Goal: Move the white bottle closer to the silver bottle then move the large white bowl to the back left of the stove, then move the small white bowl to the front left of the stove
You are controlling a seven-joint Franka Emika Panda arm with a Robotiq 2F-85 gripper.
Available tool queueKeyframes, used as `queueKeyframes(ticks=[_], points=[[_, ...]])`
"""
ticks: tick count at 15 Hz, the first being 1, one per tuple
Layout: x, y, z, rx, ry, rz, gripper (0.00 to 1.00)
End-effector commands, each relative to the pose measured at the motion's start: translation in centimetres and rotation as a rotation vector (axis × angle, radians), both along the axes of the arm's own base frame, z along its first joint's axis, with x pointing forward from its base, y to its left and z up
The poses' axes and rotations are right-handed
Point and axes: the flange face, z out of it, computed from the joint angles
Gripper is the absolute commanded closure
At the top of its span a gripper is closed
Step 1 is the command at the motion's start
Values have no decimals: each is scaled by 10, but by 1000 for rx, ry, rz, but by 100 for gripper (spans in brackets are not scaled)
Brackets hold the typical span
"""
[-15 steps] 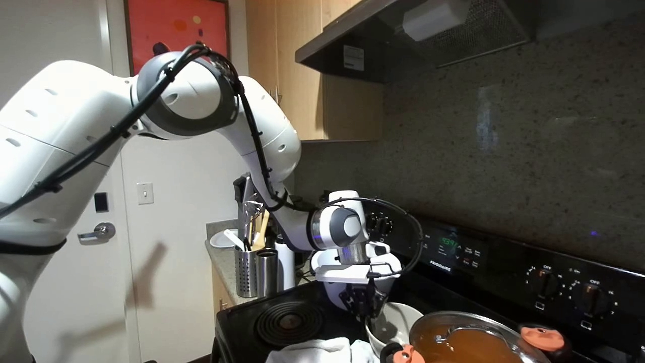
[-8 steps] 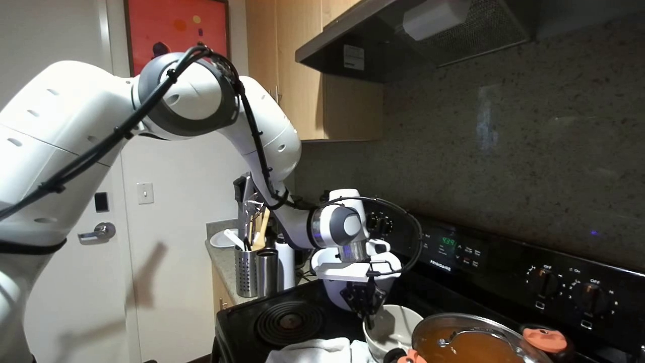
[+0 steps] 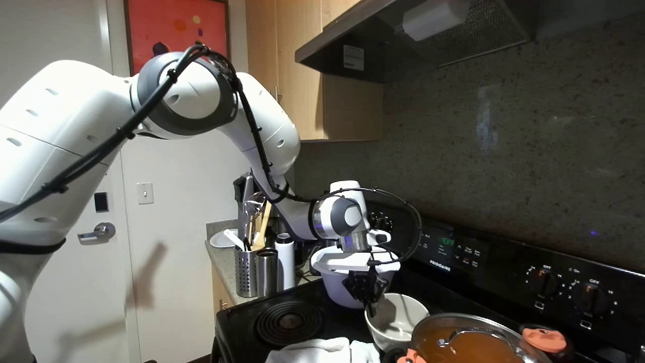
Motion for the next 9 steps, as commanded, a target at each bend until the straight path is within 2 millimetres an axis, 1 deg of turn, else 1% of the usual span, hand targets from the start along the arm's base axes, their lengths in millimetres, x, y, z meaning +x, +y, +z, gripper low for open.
queueKeyframes(ticks=[1,4,9], points=[[2,19,35,-21,15,20,95],[-2,32,44,-49,53,29,95],[-15,41,59,-100,139,40,95]])
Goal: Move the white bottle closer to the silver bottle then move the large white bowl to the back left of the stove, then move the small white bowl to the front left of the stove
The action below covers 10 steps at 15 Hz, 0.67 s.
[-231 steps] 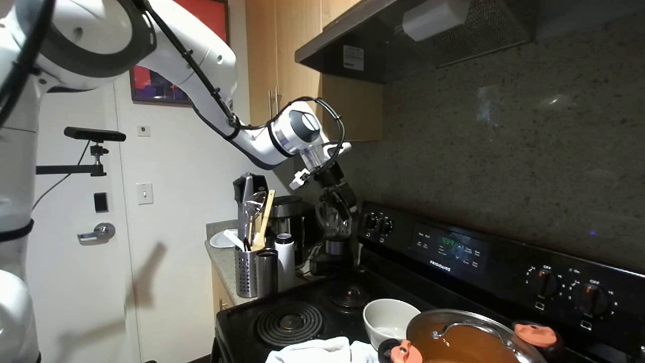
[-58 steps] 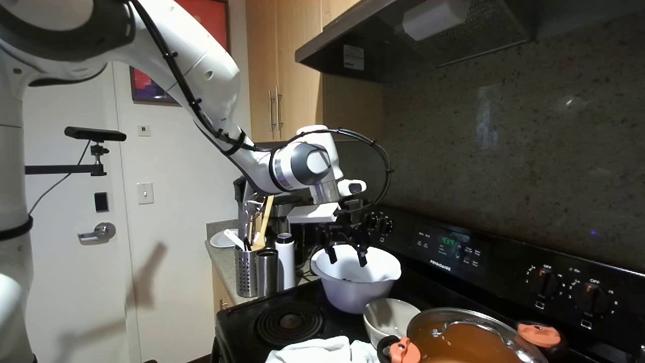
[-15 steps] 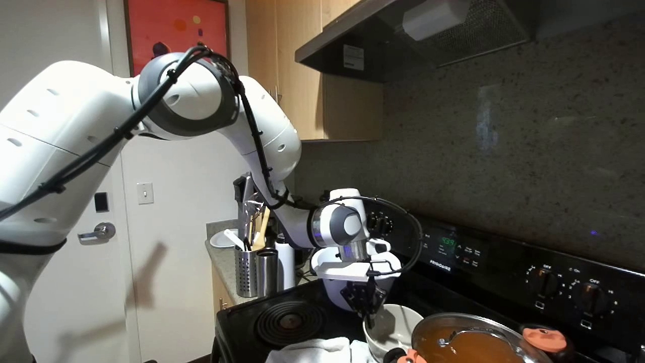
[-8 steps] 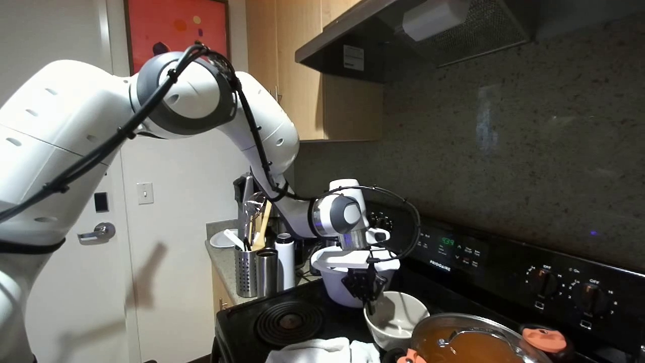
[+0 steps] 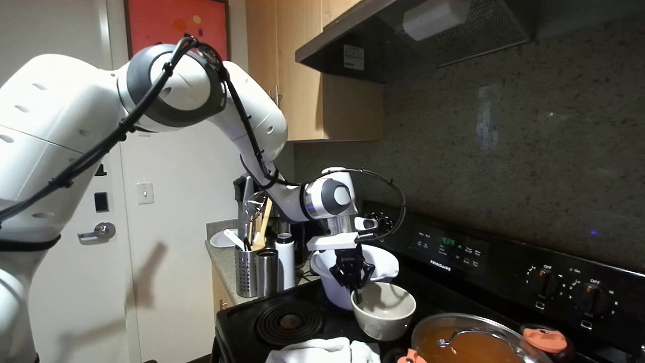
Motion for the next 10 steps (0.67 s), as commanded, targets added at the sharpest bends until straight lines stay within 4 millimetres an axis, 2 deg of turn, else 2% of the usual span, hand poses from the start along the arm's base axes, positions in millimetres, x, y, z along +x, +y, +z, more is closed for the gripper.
queueKeyframes(ticks=[1,4,7,10], points=[[-11,4,35,-52,49,20,95],[-22,15,50,-31,87,67,95],[-31,37,60,-11,87,128,95],[-46,62,57,4,106,182,95]])
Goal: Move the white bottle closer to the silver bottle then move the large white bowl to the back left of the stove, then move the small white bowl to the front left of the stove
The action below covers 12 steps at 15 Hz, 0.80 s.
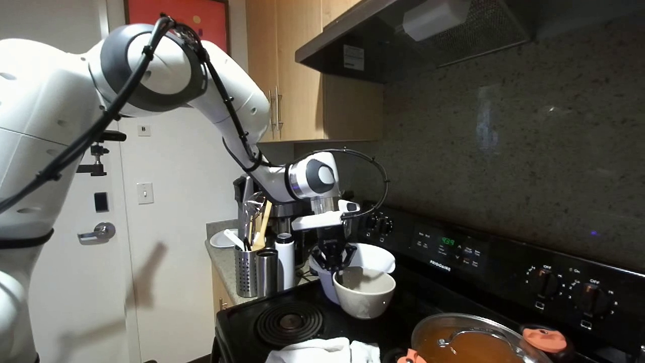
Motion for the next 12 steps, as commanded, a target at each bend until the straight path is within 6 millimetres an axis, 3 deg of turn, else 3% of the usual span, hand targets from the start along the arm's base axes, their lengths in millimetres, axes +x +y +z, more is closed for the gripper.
queueKeyframes(ticks=[1,4,12], points=[[-28,28,12,26,40,74,95],[-49,49,-1,28,93,113,95],[-90,71,-17,61,219,183,95]])
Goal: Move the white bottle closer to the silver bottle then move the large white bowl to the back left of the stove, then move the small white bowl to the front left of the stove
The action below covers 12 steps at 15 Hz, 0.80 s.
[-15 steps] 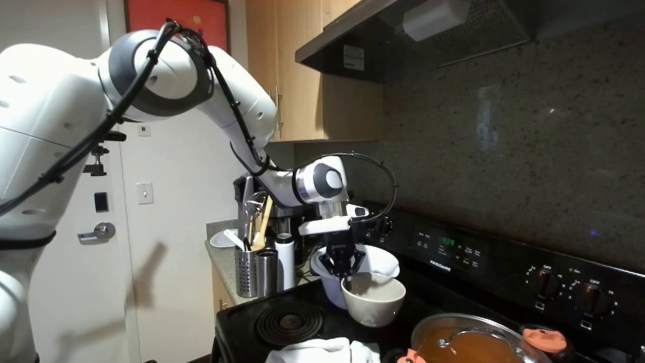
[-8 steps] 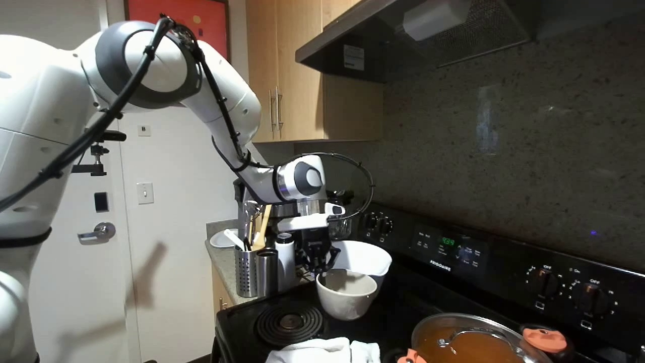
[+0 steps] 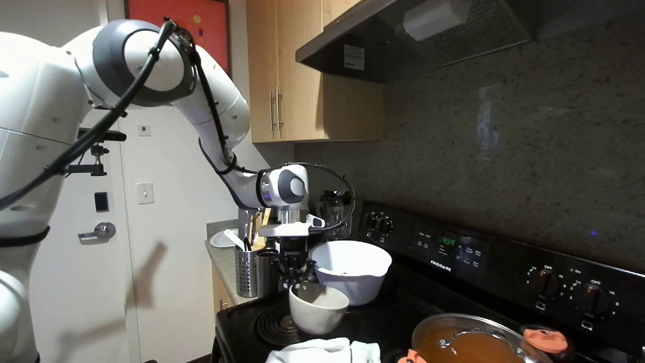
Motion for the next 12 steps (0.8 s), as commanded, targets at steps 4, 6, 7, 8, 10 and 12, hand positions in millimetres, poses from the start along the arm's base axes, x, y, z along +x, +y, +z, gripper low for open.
queueKeyframes(ticks=[4,6,7,8,10,12], points=[[-34,17,18,74,15,26,95],[-45,26,16,88,24,27,95],[-51,30,14,92,31,31,95],[-56,35,14,96,24,36,95],[-64,43,14,112,-20,48,95],[-66,50,13,138,-110,54,95]])
